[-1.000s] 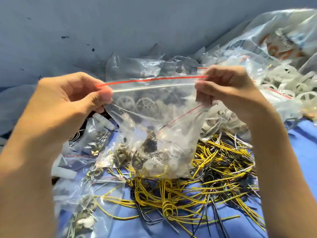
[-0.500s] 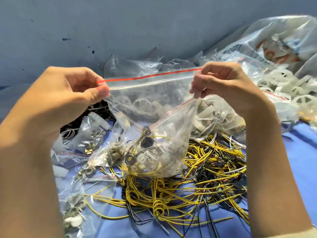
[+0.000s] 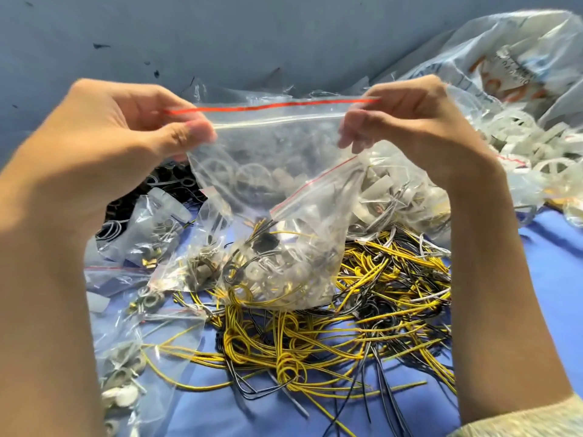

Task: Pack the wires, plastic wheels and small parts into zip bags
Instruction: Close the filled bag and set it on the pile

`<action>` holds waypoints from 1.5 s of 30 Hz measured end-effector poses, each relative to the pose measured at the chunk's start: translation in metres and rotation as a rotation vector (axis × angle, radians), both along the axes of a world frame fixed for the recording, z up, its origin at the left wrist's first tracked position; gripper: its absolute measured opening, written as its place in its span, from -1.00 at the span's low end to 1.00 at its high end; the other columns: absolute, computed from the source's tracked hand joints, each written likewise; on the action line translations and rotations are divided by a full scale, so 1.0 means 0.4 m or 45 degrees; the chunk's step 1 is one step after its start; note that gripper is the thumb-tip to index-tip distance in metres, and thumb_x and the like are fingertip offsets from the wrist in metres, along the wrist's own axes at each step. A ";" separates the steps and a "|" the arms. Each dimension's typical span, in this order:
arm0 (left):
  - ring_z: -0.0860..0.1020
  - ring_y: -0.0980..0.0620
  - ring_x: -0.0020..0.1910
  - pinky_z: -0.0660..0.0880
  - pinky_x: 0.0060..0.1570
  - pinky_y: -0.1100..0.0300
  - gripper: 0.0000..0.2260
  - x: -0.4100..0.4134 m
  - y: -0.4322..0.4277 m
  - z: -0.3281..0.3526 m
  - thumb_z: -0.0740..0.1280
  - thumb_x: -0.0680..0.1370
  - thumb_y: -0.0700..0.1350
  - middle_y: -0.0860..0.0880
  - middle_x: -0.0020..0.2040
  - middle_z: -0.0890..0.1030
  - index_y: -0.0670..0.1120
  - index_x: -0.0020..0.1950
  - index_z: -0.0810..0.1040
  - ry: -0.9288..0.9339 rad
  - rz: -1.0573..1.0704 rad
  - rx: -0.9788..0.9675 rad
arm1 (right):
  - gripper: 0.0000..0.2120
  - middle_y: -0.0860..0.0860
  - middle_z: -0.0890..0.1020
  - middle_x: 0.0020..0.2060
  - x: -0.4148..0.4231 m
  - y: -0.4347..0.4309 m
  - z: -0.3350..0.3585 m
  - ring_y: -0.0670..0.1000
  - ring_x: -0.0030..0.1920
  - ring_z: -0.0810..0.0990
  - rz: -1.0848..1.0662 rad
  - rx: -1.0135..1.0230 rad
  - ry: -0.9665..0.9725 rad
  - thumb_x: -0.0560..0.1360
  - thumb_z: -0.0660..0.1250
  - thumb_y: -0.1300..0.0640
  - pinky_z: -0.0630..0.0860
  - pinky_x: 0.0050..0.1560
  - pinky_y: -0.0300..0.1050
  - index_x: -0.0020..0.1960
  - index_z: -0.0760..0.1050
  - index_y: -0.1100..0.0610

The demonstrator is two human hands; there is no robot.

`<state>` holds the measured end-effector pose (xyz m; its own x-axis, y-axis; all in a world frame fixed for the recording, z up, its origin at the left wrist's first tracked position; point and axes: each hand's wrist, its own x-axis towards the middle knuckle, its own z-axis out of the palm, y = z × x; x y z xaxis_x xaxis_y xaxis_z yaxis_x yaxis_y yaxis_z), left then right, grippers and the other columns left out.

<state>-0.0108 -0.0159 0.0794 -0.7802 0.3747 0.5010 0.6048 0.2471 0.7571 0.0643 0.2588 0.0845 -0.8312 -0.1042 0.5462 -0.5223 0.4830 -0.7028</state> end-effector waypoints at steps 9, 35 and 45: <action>0.61 0.16 -0.25 0.57 0.02 -0.02 -0.75 -0.027 -0.030 0.001 0.48 0.28 0.24 0.12 -0.21 0.69 0.16 -0.14 0.67 0.066 -0.017 -0.087 | -0.96 0.04 0.65 -0.33 0.010 -0.014 0.005 -0.09 -0.34 0.54 0.035 0.002 0.010 0.47 0.35 0.26 0.48 -0.24 -0.21 -0.10 0.58 0.19; 0.49 0.28 -0.39 0.40 -0.28 0.36 -0.90 0.040 0.032 -0.004 0.44 0.37 0.22 0.22 -0.31 0.62 0.31 -0.14 0.61 0.242 -0.009 -0.294 | -0.89 0.08 0.65 -0.35 0.026 -0.071 0.039 -0.18 -0.34 0.52 -0.219 0.522 0.015 0.44 0.43 0.19 0.47 -0.22 -0.24 -0.18 0.65 0.25; 0.44 0.15 -0.09 0.28 -0.19 0.44 -0.98 0.066 0.073 0.003 0.43 0.46 0.00 0.06 -0.13 0.63 0.12 -0.14 0.63 0.426 0.027 -0.383 | -0.88 -0.01 0.62 -0.35 0.004 -0.098 0.033 -0.15 -0.33 0.49 -0.310 0.596 0.006 0.44 0.44 0.07 0.36 -0.27 -0.37 -0.12 0.67 0.12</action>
<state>0.0155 0.0132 0.0806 -0.6028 0.5279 0.5983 0.7966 0.4410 0.4135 0.0659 0.2197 0.0977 -0.8595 -0.1418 0.4910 -0.3583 0.8524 -0.3810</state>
